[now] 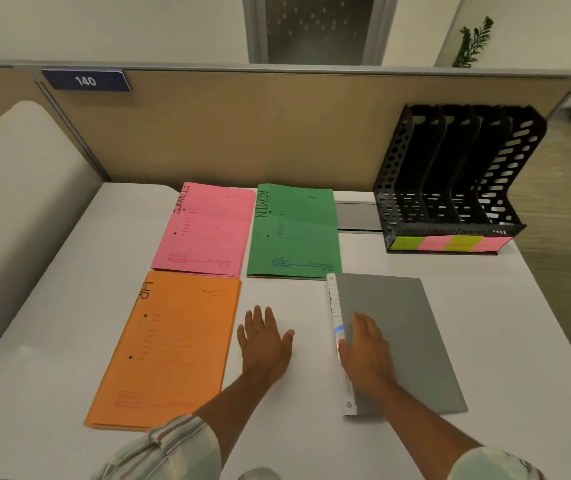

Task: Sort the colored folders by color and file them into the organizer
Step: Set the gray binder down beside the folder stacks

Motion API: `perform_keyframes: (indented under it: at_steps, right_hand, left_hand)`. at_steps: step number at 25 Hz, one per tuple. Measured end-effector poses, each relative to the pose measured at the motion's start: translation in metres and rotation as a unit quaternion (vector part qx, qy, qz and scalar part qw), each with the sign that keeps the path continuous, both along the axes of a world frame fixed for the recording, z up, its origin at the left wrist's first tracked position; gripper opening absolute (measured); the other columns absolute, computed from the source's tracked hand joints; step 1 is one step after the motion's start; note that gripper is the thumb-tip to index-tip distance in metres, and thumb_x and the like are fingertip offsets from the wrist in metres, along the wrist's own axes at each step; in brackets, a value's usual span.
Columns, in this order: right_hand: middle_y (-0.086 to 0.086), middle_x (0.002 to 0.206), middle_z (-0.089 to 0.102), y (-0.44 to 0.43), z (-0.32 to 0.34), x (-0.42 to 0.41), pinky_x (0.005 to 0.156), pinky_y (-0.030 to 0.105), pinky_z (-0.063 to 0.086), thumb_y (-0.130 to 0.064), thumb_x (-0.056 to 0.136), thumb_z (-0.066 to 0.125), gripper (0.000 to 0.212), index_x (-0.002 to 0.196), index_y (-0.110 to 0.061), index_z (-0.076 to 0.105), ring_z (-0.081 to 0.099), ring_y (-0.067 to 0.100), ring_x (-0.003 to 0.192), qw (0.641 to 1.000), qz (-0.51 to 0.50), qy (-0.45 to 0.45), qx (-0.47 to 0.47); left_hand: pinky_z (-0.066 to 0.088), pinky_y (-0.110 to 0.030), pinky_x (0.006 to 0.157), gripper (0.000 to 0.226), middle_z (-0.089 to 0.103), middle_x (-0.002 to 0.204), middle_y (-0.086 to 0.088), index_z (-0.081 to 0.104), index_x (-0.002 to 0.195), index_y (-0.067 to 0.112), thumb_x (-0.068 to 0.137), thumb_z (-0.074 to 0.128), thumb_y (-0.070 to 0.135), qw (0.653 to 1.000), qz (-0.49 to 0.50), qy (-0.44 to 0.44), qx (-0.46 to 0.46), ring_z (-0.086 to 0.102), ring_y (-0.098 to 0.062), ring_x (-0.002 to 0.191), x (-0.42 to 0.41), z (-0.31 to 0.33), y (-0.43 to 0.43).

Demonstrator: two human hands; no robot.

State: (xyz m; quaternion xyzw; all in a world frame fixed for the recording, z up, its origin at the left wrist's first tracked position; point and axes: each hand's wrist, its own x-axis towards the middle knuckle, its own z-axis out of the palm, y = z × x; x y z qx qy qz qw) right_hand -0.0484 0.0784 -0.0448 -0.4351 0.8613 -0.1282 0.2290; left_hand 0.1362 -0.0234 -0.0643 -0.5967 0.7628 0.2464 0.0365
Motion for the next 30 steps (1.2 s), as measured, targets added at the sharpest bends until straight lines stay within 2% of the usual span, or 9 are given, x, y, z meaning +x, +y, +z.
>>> perform_keyframes:
  at_steps: [6, 9, 12, 17, 19, 22, 25, 27, 30]
  right_hand:
    - [0.012, 0.163, 0.031, 0.046, -0.009, -0.073, 0.113, 0.044, 0.037, -0.032, 0.099, 0.057, 0.07, 0.157, -0.007, 0.027, 0.039, 0.033, 0.144, 0.994, -0.093, 0.008, 0.062]
    - [0.014, 0.158, 0.037, 0.064, -0.014, -0.096, 0.108, 0.047, 0.041, -0.036, 0.097, 0.059, 0.07, 0.153, -0.006, 0.03, 0.043, 0.035, 0.14, 0.985, -0.147, 0.006, 0.091]
    - [0.014, 0.154, 0.038, 0.079, -0.02, -0.113, 0.107, 0.052, 0.039, -0.036, 0.096, 0.059, 0.07, 0.153, -0.007, 0.03, 0.044, 0.037, 0.137, 0.976, -0.194, -0.029, 0.1]
    - [0.015, 0.144, 0.046, 0.089, -0.029, -0.129, 0.106, 0.051, 0.039, -0.039, 0.097, 0.056, 0.059, 0.145, -0.007, 0.04, 0.045, 0.037, 0.133, 0.971, -0.194, -0.041, 0.134]
    - [0.014, 0.141, 0.047, 0.089, -0.032, -0.134, 0.105, 0.05, 0.039, -0.041, 0.097, 0.055, 0.055, 0.141, -0.009, 0.044, 0.046, 0.036, 0.131, 0.972, -0.189, -0.034, 0.134]
    - [0.016, 0.136, 0.05, 0.087, -0.034, -0.141, 0.103, 0.051, 0.04, -0.044, 0.096, 0.058, 0.056, 0.139, -0.01, 0.048, 0.049, 0.039, 0.127, 0.969, -0.209, -0.05, 0.122]
    - [0.016, 0.135, 0.055, 0.089, -0.039, -0.147, 0.102, 0.051, 0.043, -0.046, 0.096, 0.06, 0.053, 0.137, -0.012, 0.054, 0.054, 0.04, 0.123, 0.96, -0.242, -0.096, 0.103]
    - [0.013, 0.134, 0.06, 0.093, -0.045, -0.149, 0.102, 0.051, 0.045, -0.043, 0.096, 0.061, 0.048, 0.134, -0.013, 0.059, 0.058, 0.038, 0.121, 0.956, -0.251, -0.133, 0.072]
    - [0.012, 0.116, 0.07, 0.098, -0.052, -0.144, 0.097, 0.047, 0.051, -0.034, 0.096, 0.066, 0.032, 0.116, -0.01, 0.068, 0.064, 0.036, 0.107, 0.947, -0.265, -0.179, 0.013]
  left_hand:
    - [0.01, -0.049, 0.132, 0.08, 0.007, 0.178, -0.009, 0.011, 0.169, 0.016, 0.108, 0.038, 0.06, 0.998, -0.003, 0.033, 0.056, 0.007, -0.033, 0.164, -0.059, -0.003, 0.029]
    - [0.022, -0.05, 0.129, 0.078, 0.021, 0.175, -0.011, 0.018, 0.167, 0.013, 0.107, 0.044, 0.057, 0.994, 0.012, 0.066, 0.09, 0.021, -0.034, 0.16, -0.077, -0.007, 0.04]
    - [0.041, -0.05, 0.117, 0.066, 0.045, 0.156, -0.012, 0.037, 0.154, 0.012, 0.105, 0.049, 0.054, 0.989, 0.036, 0.096, 0.11, 0.043, -0.034, 0.144, -0.089, -0.009, 0.049]
    - [0.054, -0.044, 0.099, 0.039, 0.064, 0.124, -0.013, 0.057, 0.126, 0.01, 0.106, 0.053, 0.043, 0.97, 0.084, 0.175, 0.148, 0.061, -0.032, 0.115, -0.105, -0.012, 0.061]
    - [0.054, -0.033, 0.084, 0.029, 0.069, 0.116, -0.01, 0.061, 0.119, 0.011, 0.106, 0.054, 0.037, 0.957, 0.1, 0.213, 0.171, 0.065, -0.026, 0.101, -0.109, -0.012, 0.066]
    - [0.048, -0.024, 0.071, 0.032, 0.072, 0.11, -0.007, 0.066, 0.115, 0.008, 0.106, 0.054, 0.036, 0.95, 0.128, 0.223, 0.177, 0.065, -0.019, 0.093, -0.111, -0.013, 0.07]
    - [0.052, -0.029, 0.076, 0.035, 0.072, 0.1, -0.005, 0.07, 0.109, 0.007, 0.106, 0.053, 0.037, 0.934, 0.183, 0.237, 0.196, 0.068, -0.021, 0.089, -0.108, -0.016, 0.072]
    - [0.05, -0.027, 0.071, 0.033, 0.07, 0.1, -0.002, 0.067, 0.107, 0.01, 0.105, 0.052, 0.04, 0.922, 0.222, 0.241, 0.207, 0.066, -0.016, 0.087, -0.103, -0.015, 0.073]
    - [0.047, -0.029, 0.075, 0.028, 0.066, 0.109, -0.002, 0.059, 0.118, 0.015, 0.107, 0.052, 0.039, 0.907, 0.262, 0.253, 0.213, 0.064, -0.015, 0.094, -0.096, -0.012, 0.073]
